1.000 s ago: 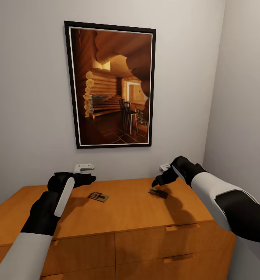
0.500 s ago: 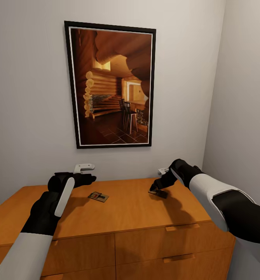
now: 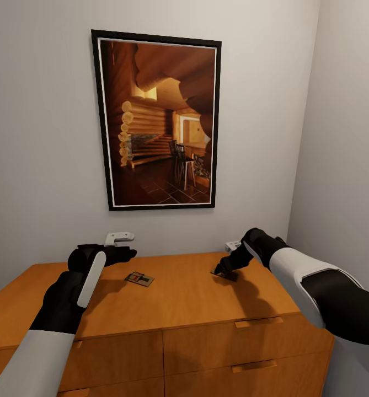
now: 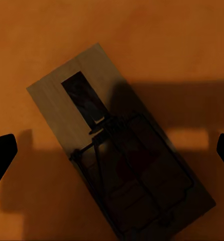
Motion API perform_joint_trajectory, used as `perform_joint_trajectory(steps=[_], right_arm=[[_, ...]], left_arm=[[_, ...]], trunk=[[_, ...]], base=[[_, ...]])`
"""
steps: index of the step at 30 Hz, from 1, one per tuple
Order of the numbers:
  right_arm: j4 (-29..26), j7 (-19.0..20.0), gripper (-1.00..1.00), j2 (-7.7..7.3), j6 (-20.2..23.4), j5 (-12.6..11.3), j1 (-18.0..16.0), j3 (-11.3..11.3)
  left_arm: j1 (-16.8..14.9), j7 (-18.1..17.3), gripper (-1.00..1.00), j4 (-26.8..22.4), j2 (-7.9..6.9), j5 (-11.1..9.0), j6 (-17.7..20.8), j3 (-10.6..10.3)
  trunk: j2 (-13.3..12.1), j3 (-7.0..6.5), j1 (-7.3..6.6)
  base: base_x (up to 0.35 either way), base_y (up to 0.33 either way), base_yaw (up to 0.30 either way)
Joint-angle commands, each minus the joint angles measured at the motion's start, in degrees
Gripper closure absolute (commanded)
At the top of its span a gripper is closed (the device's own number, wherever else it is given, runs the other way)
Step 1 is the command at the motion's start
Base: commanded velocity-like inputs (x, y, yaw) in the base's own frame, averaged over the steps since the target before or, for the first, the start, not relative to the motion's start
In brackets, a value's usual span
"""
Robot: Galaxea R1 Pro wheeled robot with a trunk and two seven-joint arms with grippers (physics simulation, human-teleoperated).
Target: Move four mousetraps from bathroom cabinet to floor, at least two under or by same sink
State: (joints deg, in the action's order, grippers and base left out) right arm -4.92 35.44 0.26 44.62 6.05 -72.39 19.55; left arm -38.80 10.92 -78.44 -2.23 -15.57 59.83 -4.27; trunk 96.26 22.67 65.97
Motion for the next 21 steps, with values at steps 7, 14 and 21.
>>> perform_joint_trajectory(steps=[7, 14, 21], right_arm=[[0.1, 0.5, -1.00, -0.36, 0.0, 0.7, -0.1, 0.1], [0.2, 0.5, -1.00, -0.48, 0.0, 0.8, -0.1, 0.1], [0.3, 0.4, -1.00, -0.53, 0.0, 0.9, -0.1, 0.2]], left_arm=[[0.0, 0.6, -1.00, 0.0, -0.05, -0.6, 0.2, -0.1], [0.0, 0.6, -1.00, 0.0, -0.05, -0.6, 0.2, -0.1], [0.0, 0.6, -1.00, 0.0, -0.05, -0.6, 0.2, -0.1]], trunk=[[0.0, 0.07, 0.00], [0.0, 0.07, 0.00], [0.0, 0.07, 0.00]], base=[[0.000, 0.000, 0.000], [0.000, 0.000, 0.000], [0.000, 0.000, 0.000]])
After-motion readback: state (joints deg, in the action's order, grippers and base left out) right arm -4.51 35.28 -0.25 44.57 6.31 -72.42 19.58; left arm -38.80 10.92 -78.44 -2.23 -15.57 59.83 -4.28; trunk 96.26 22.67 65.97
